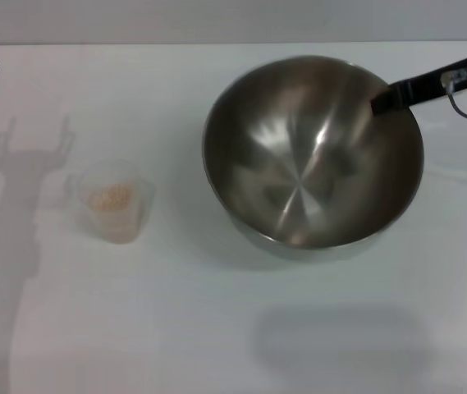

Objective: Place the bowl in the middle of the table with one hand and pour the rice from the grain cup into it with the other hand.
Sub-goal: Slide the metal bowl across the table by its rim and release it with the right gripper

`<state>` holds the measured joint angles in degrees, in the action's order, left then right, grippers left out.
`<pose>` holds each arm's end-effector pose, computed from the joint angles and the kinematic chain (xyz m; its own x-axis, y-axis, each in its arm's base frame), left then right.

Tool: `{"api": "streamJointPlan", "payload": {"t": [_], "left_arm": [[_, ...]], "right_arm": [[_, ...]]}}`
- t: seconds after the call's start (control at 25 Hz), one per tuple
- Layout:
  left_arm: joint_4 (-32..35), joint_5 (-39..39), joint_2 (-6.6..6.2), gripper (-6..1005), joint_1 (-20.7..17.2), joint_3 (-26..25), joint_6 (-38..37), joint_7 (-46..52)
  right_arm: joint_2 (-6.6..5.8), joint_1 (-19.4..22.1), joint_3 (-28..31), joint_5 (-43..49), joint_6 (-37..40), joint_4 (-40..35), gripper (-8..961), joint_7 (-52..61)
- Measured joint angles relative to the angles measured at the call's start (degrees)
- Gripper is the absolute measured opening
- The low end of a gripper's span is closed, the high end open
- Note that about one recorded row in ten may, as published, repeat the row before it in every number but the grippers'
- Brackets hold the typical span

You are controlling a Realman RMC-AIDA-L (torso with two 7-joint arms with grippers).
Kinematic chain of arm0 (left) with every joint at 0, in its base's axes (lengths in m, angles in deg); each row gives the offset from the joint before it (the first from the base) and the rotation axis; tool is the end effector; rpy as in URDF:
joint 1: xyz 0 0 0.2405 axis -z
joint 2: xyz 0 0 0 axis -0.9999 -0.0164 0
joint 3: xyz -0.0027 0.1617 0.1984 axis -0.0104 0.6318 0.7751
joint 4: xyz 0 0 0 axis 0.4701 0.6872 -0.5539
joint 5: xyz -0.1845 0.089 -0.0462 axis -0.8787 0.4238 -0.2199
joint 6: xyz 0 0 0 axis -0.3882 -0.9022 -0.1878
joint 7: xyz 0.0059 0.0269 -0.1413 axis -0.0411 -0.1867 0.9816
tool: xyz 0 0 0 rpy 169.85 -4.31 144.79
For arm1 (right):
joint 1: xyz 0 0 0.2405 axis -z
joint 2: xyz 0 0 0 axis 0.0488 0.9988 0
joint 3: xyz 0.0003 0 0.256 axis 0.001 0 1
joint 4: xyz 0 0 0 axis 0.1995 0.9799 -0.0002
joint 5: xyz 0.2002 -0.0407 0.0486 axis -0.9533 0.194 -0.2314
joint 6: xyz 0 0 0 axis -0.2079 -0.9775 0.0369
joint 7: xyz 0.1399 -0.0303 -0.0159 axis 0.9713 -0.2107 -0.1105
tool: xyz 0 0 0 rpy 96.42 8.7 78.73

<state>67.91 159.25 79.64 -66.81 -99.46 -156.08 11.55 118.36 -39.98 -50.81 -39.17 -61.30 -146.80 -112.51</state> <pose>-0.3038 0.3142 0.0060 0.6745 -0.2931 0.6776 0.7004 -0.0362 -0.7128 0.1958 0.3982 0.0459 0.5663 -0.7911 -0.2314 -0.7943 -0.4489 -0.4093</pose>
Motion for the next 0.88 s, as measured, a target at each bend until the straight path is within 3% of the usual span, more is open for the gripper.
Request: {"api": "streamJointPlan", "payload": {"t": [0.6, 0.88], "left_arm": [[-0.2, 0.0, 0.00, 834, -0.1, 0.0, -0.2, 0.0], [-0.2, 0.0, 0.00, 833, -0.1, 0.0, -0.2, 0.0]], "right_arm": [[-0.03, -5.5, -0.8, -2.7, 4.9, 14.1, 93, -2.2], [-0.04, -6.0, -0.9, -1.4, 5.0, 15.4, 115, -2.1]]}}
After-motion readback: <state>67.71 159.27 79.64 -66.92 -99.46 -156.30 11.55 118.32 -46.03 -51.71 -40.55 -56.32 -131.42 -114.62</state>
